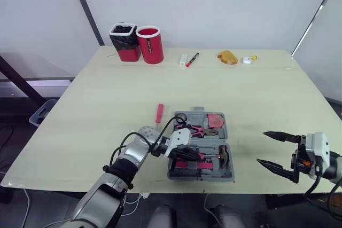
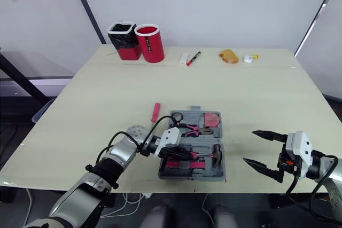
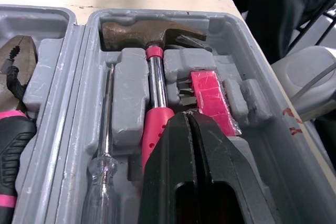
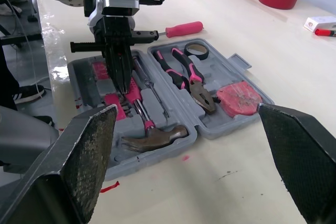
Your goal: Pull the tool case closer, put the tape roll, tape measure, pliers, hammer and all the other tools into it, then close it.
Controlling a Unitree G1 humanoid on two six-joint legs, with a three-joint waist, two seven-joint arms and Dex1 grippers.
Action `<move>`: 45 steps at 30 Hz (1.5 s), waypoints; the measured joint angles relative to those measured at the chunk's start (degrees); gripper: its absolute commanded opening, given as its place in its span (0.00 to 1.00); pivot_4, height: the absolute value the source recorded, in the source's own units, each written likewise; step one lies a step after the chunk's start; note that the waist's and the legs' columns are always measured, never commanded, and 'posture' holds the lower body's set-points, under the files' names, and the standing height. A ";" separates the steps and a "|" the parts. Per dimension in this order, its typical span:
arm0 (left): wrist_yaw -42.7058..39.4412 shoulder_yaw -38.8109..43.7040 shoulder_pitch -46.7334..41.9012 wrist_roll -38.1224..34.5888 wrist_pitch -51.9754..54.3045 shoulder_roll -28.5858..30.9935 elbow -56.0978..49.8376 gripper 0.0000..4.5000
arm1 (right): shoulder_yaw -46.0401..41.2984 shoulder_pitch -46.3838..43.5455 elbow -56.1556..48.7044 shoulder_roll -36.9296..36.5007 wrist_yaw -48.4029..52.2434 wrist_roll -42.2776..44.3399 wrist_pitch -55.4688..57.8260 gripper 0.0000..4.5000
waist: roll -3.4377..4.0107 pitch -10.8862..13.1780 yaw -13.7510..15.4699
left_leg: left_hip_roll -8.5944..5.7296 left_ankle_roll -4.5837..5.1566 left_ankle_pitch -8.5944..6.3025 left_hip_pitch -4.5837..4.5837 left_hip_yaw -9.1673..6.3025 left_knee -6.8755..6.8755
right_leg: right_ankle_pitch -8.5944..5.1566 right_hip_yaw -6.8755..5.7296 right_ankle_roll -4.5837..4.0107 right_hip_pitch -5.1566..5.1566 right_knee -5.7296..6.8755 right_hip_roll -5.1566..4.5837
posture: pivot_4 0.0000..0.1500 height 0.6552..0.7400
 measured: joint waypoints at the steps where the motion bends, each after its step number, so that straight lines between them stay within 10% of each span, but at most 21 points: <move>1: 0.26 0.24 0.35 -0.09 -0.03 -0.02 -0.26 0.03 | 0.00 0.12 0.00 0.04 -0.09 0.00 0.00 1.00 | 0.00 0.00 -0.01 | 0.00 0.00 0.00 0.00 0.00 0.00 | 0.00 0.00 0.00 0.00 0.01 0.00 | 1.00 1.00; 13: 7.61 16.56 6.61 -13.03 14.22 5.43 -17.83 0.03 | -3.33 2.14 0.19 6.67 -7.74 3.93 1.78 1.00 | 0.04 -0.01 -0.58 | 0.05 0.00 0.00 -0.04 -0.02 -0.03 | 0.00 -0.01 -0.02 -0.04 0.02 -0.01 | 1.00 1.00; 18: 13.66 27.18 15.35 -16.74 17.23 10.31 -21.37 0.31 | -5.57 3.62 3.83 9.56 -11.60 3.68 1.28 1.00 | 0.05 -0.01 -0.74 | 0.07 0.00 0.00 -0.01 -0.01 -0.09 | -0.01 0.00 -0.03 -0.05 0.00 -0.03 | 1.00 1.00; 25: 17.81 36.22 26.77 -18.17 16.91 13.52 -22.58 0.99 | -7.80 6.11 8.00 10.10 -12.75 1.46 -2.42 1.00 | 0.05 0.00 -0.48 | 0.05 -0.01 0.00 0.01 0.04 -0.08 | -0.07 0.02 -0.11 -0.06 -0.01 -0.16 | 1.00 1.00; 35: 22.11 47.03 44.28 -19.65 15.05 14.42 -25.01 0.99 | -13.44 14.73 15.61 10.61 -11.01 0.45 -9.61 1.00 | 0.07 -0.02 -0.42 | 0.23 -0.01 -0.01 0.07 0.08 -0.12 | -0.16 0.04 -0.23 -0.07 -0.03 -0.25 | 1.00 1.00; 45: 25.02 46.11 43.17 -20.14 15.77 13.84 -27.55 0.99 | -14.22 16.13 16.74 10.77 -8.87 0.76 -10.87 1.00 | 0.10 -0.04 -0.38 | 0.22 -0.01 -0.01 0.07 0.10 -0.12 | -0.17 0.05 -0.23 -0.08 -0.04 -0.25 | 1.00 1.00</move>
